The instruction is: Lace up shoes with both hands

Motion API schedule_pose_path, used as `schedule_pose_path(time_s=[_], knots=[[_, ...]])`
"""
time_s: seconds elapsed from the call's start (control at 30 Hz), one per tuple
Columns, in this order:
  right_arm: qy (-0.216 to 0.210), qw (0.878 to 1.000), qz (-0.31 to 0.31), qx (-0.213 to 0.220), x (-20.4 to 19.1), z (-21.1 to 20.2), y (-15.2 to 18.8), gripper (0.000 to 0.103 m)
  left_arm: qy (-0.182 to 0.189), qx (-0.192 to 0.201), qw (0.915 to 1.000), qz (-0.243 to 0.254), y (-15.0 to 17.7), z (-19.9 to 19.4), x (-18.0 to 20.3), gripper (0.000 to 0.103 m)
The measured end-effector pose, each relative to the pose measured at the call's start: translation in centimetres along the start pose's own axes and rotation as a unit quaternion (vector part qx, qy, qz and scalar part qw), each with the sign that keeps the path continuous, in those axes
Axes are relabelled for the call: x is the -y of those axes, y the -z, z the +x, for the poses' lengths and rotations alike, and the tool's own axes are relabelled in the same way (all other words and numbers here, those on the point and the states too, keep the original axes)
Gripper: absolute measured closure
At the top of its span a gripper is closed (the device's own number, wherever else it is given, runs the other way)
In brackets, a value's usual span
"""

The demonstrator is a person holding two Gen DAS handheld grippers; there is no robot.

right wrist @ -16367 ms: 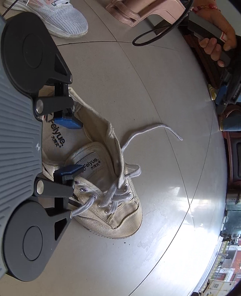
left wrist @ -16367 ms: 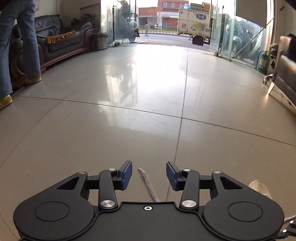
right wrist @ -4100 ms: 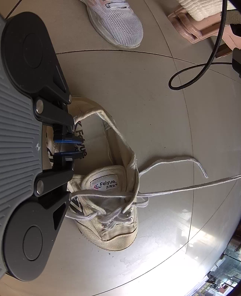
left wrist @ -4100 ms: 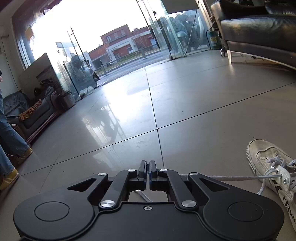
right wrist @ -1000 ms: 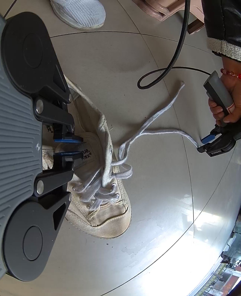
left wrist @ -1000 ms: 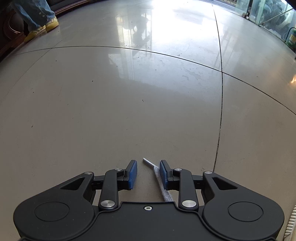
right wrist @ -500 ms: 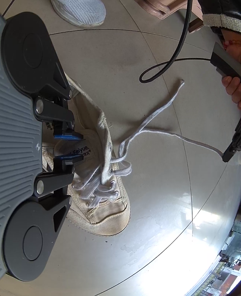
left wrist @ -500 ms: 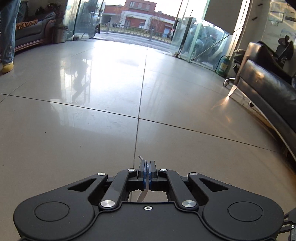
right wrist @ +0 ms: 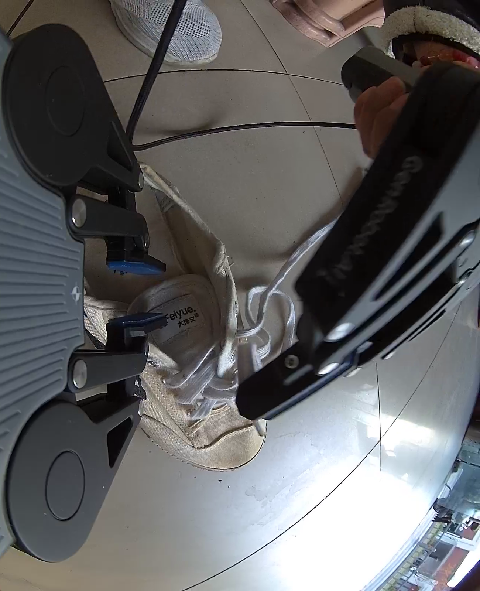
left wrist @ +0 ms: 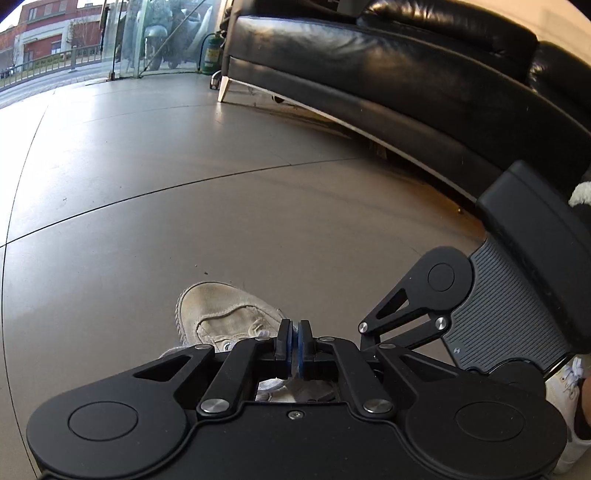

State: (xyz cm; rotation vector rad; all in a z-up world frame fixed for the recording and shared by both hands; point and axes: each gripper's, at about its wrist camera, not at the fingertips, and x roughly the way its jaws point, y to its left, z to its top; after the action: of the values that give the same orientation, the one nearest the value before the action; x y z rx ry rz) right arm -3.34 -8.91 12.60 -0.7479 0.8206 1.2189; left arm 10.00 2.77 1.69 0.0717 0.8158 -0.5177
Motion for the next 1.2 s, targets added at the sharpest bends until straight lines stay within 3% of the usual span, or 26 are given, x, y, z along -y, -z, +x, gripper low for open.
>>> schedule_pose_path(time_s=[0.07,0.2,0.37,0.43,0.63,0.97,1.2], knots=[[-0.001,1.0,0.003,0.002,-0.1,-0.1,0.2,0.078,-0.021,-0.012,0.9983,0.052,0.5,1.3,1.2,0.102],[-0.005,1.0,0.008,0.006,-0.2,-0.3,0.7,0.078,-0.032,-0.016,0.995,0.093,0.5,1.9,2.1,0.097],[-0.011,1.0,0.007,0.006,-0.4,-0.5,1.3,0.077,-0.04,-0.034,0.9918,0.117,0.1,2.8,2.3,0.091],[-0.013,1.0,0.009,0.006,-0.3,-0.6,1.4,0.077,-0.041,-0.041,0.9905,0.125,0.0,2.5,2.4,0.083],[-0.015,1.0,0.008,0.005,-0.5,-0.7,1.6,0.077,-0.04,-0.053,0.9873,0.144,-0.1,1.3,2.9,0.083],[-0.015,1.0,0.005,0.001,-0.9,-0.8,1.9,0.077,-0.031,-0.065,0.9817,0.176,-0.6,1.7,3.7,0.083],[-0.015,1.0,0.005,0.0,-1.2,-0.9,2.2,0.075,-0.012,-0.065,0.9892,0.131,-1.5,2.0,2.9,0.103]])
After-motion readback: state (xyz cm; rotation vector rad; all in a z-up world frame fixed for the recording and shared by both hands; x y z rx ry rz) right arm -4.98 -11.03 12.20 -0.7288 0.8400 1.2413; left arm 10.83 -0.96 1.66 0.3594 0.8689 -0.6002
